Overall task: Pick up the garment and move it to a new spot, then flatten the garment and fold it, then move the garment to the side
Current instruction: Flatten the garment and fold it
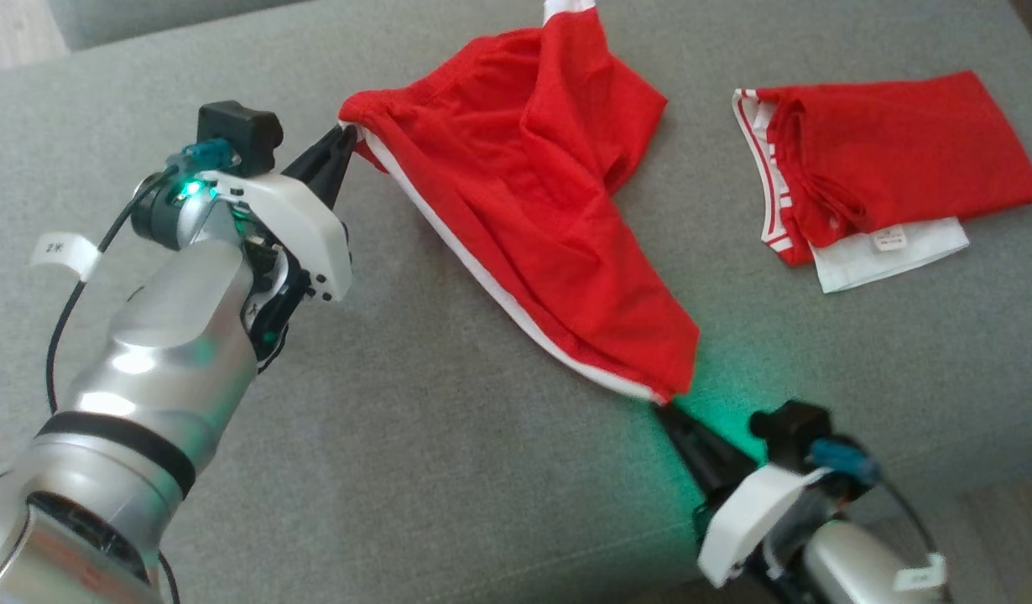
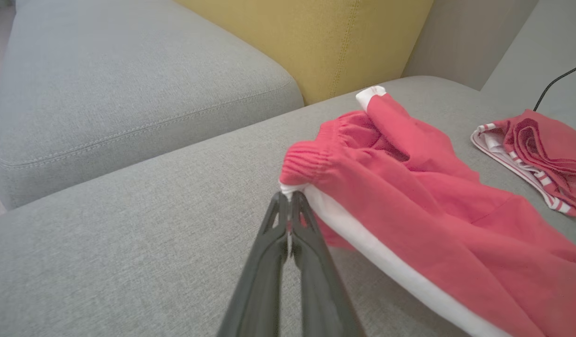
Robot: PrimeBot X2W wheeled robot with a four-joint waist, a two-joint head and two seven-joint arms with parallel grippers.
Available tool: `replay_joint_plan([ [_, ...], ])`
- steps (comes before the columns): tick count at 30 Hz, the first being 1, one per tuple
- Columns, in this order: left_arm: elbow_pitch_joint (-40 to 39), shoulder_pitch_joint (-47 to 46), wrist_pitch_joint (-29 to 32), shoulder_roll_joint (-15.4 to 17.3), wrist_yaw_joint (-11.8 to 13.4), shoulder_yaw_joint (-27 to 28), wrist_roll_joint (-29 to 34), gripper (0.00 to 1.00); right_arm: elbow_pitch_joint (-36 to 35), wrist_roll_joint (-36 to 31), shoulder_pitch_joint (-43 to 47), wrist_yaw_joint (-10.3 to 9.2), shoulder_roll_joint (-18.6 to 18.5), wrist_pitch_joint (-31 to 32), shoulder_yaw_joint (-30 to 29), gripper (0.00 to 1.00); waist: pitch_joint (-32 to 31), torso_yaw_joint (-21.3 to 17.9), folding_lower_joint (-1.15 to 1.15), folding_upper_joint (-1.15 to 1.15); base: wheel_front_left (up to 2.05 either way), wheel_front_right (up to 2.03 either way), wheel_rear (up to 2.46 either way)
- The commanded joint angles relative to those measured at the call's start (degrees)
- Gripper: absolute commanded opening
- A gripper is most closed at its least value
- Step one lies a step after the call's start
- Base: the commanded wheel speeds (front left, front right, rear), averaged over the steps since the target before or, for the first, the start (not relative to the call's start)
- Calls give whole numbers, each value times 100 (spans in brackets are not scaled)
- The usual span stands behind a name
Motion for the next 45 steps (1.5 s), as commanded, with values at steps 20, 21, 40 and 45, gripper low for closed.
replay_joint_plan([
  [20, -1921, -19, 786, 742, 128, 408, -1011, 0, -1991, -482, -1965, -5, -1478, 336, -1315, 0, -1474, 802, 0, 0, 0, 0, 0],
  [21, -2116, -30, 860, 800, 195, 467, -1076, 0, -2005, -490, -2062, -5, -1507, 384, -1358, 0, -1519, 853, 0, 0, 0, 0, 0],
  [40, -5629, 522, 1938, 2086, 1817, 1087, -1716, 0, -2680, -274, -2413, -5, -1493, 1694, -2020, 0, -1296, 1172, 0, 0, 0, 0, 0],
  [45, -5429, -7, 2057, 2064, 1814, 1241, -1672, 0, -2179, -16, -3439, -5, -1496, 1821, -1573, 0, -621, 1082, 0, 0, 0, 0, 0],
])
